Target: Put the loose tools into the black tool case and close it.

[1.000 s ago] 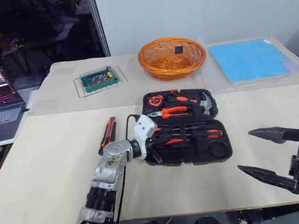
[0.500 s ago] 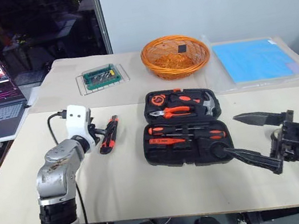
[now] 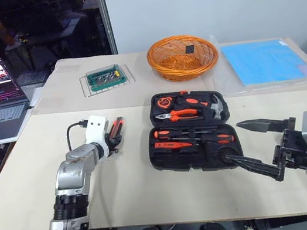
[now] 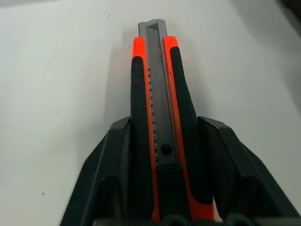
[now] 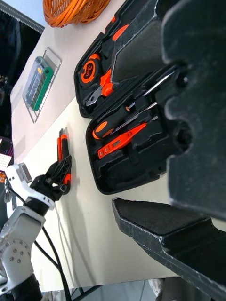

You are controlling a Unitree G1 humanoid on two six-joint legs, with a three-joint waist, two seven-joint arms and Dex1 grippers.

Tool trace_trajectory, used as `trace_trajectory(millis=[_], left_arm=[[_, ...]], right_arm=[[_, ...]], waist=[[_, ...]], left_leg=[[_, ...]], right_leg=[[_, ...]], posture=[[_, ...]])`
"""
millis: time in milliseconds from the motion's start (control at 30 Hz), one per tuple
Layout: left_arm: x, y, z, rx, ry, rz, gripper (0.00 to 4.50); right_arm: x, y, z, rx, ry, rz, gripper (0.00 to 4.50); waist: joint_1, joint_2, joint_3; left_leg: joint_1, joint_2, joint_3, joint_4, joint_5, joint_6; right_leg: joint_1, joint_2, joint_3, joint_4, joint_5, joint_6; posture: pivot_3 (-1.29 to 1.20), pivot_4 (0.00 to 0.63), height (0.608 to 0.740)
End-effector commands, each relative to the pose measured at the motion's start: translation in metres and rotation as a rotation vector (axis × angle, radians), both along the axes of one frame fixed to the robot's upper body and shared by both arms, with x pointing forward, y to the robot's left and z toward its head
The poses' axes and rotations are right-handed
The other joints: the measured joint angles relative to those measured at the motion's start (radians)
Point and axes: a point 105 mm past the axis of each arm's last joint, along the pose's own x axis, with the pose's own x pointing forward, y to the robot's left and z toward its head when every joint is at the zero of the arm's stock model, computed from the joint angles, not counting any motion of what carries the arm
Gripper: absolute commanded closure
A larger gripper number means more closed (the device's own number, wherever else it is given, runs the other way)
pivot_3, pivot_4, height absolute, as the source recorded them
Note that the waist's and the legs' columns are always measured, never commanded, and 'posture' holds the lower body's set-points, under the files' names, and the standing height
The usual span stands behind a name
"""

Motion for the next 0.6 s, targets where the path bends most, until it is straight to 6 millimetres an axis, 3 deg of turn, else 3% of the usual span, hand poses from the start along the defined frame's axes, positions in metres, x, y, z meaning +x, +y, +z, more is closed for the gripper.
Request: trace_trajectory(millis=[33,133,300,433,600], left_arm=[[-0.015,-0.024,0.054,-0.146,-0.174,-0.272,2.61],[-0.048,-0.061,0.074,-0.118,-0.155,-0.706,2.61],[-0.071,-0.101,0.062,0.05,-0.088,-1.099,2.61],[-0.065,-0.133,0.041,0.183,-0.102,-1.224,2.61],[-0.069,-0.15,0.021,0.248,-0.072,-1.305,2.61]], right_arm=[[-0.005,0.001,0.01,-0.008,-0.065,-0.012,0.0],[-0.011,-0.005,0.009,-0.006,-0.05,-0.034,0.0],[-0.022,-0.015,0.008,-0.028,-0.027,-0.065,0.0],[-0.028,-0.02,0.008,-0.043,-0.02,-0.09,0.0],[-0.035,-0.02,0.01,-0.053,-0.017,-0.106,0.0]], waist=[[0.0,0.0,0.0],[0.0,0.0,0.0],[0.007,0.001,0.0],[0.001,0.001,0.0],[-0.012,0.002,0.0]], left_leg=[[0.0,0.0,0.0,0.0,0.0,0.0],[-0.002,0.001,0.0,0.0,0.0,0.0],[-0.002,0.0,0.001,0.0,0.0,0.0],[-0.002,0.0,0.001,0.0,0.0,0.001],[-0.002,0.002,0.001,0.0,0.002,0.008]], right_leg=[[-0.001,0.0,0.0,0.0,0.0,0.0],[-0.003,0.0,0.0,0.0,0.0,-0.001],[0.0,-0.001,-0.001,-0.003,-0.002,-0.009],[0.002,0.0,0.0,-0.007,-0.002,-0.006],[0.001,0.001,0.0,-0.007,0.002,-0.001]], posture=[[0.0,0.15,0.74],[0.0,0.15,0.74],[0.0,0.15,0.74],[0.0,0.15,0.74],[0.0,0.15,0.74]])
